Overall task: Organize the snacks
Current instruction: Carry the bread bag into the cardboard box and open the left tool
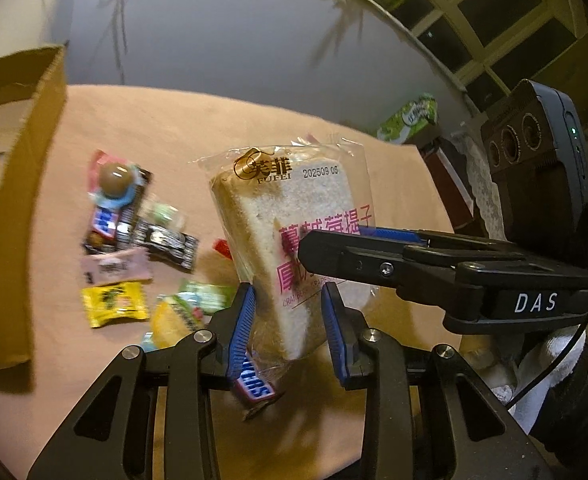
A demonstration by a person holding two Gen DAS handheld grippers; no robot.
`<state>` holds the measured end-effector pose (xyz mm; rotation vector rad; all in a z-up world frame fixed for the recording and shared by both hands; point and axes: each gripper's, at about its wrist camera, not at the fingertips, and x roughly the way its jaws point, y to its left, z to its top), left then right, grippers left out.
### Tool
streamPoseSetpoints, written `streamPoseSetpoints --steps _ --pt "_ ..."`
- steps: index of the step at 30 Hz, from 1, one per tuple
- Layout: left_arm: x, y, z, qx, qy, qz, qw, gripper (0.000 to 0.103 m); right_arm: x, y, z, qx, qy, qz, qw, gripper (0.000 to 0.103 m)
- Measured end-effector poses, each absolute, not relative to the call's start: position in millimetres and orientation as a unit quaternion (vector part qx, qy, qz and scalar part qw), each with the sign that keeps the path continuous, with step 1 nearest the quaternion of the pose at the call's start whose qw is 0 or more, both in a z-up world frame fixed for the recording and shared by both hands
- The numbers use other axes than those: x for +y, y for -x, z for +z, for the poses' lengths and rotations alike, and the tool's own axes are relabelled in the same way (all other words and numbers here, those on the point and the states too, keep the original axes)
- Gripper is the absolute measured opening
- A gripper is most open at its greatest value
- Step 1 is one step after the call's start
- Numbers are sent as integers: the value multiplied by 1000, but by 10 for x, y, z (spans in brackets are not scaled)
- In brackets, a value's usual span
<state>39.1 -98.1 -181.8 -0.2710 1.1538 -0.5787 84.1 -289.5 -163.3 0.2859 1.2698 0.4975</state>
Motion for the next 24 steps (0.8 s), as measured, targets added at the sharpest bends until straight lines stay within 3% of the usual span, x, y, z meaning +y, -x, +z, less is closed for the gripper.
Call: streamPoseSetpoints --steps 24 --pt "472 -153 -1402 464 191 -146 852 32 -1311 -1231 -1196 559 -41 347 752 70"
